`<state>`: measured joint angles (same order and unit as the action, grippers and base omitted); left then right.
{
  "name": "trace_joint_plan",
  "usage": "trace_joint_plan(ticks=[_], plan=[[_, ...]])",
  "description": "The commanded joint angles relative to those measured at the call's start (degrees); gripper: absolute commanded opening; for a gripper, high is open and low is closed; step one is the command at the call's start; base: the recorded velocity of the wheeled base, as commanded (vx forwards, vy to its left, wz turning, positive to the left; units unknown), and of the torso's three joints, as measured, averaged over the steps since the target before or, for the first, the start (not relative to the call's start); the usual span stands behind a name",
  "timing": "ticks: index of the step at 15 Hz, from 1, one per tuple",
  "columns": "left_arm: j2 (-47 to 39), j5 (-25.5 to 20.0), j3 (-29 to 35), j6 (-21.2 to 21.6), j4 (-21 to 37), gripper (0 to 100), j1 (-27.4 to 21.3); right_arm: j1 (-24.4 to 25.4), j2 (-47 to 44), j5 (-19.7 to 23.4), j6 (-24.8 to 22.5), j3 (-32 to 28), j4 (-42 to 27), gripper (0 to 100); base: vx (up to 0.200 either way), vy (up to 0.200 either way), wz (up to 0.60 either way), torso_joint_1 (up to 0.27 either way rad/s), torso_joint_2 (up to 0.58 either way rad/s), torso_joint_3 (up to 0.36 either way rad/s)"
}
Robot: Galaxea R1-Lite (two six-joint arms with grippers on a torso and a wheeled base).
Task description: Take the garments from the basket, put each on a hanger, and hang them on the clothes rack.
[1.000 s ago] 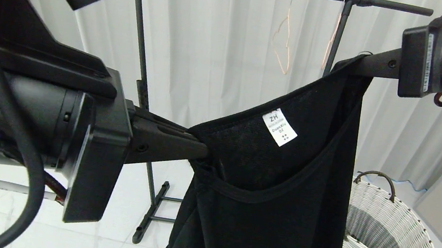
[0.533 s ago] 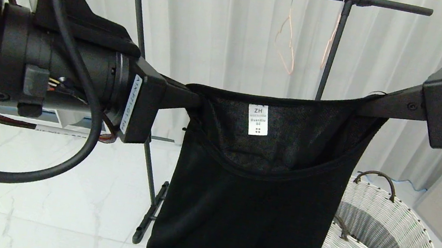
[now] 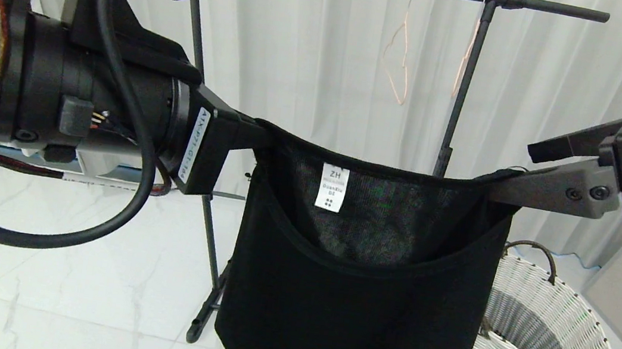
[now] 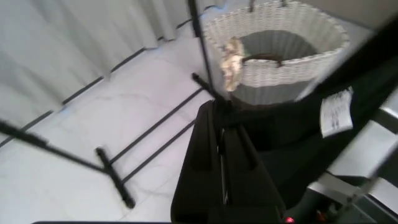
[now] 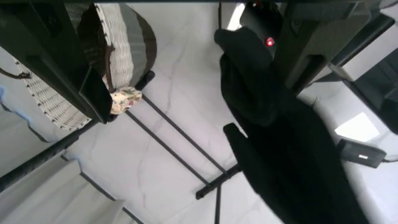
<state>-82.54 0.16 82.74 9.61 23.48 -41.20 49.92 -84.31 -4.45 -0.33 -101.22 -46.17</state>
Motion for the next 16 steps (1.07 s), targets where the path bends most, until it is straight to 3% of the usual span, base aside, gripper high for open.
trace_joint_plan(ticks=[1, 5, 6, 8, 9, 10, 13, 16], plan=[[-0.4, 1.3, 0.1, 0.1, 0.0, 0, 1.6, -0.1, 3.2, 0.1, 0.2, 2.4, -0.1, 100, 0.0, 0.0, 0.0, 0.0, 0.0, 0.0], [-1.0, 4.6, -0.3, 0.1, 0.0, 0, 3.5, -0.9, 7.8, -0.1, 0.2, 7.7, 0.0, 100, 0.0, 0.0, 0.0, 0.0, 0.0, 0.0], [-0.4, 6.5, -1.0, 0.4, 0.1, 0, 4.3, -5.2, 9.0, -2.6, 0.2, 10.7, -0.2, 100, 0.0, 0.0, 0.0, 0.0, 0.0, 0.0], [2.1, 12.0, -4.3, 4.4, 0.5, 0, 9.7, -12.3, 10.2, -14.0, 0.2, 14.6, -2.6, 100, 0.0, 0.0, 0.0, 0.0, 0.0, 0.0], [3.4, 13.8, -6.8, 7.4, 0.6, 0, 14.5, -18.7, 10.2, -17.4, 0.4, 15.8, -4.9, 100, 0.0, 0.0, 0.0, 0.0, 0.0, 0.0], [4.5, 14.8, -8.7, 9.0, 0.6, 0, 18.4, -23.8, 10.4, -18.0, 1.1, 17.0, -5.8, 100, 0.0, 0.0, 0.0, 0.0, 0.0, 0.0], [7.4, 18.7, -14.4, 7.3, 0.3, 0, 27.7, -30.7, 12.4, -19.4, 3.6, 22.6, -5.7, 100, 0.0, 0.0, 0.0, 0.0, 0.0, 0.0], [10.0, 20.2, -16.6, 2.4, 0.3, 0, 28.7, -31.7, 13.6, -22.4, 3.8, 26.0, -5.6, 100, 0.0, 0.0, 0.0, 0.0, 0.0, 0.0]])
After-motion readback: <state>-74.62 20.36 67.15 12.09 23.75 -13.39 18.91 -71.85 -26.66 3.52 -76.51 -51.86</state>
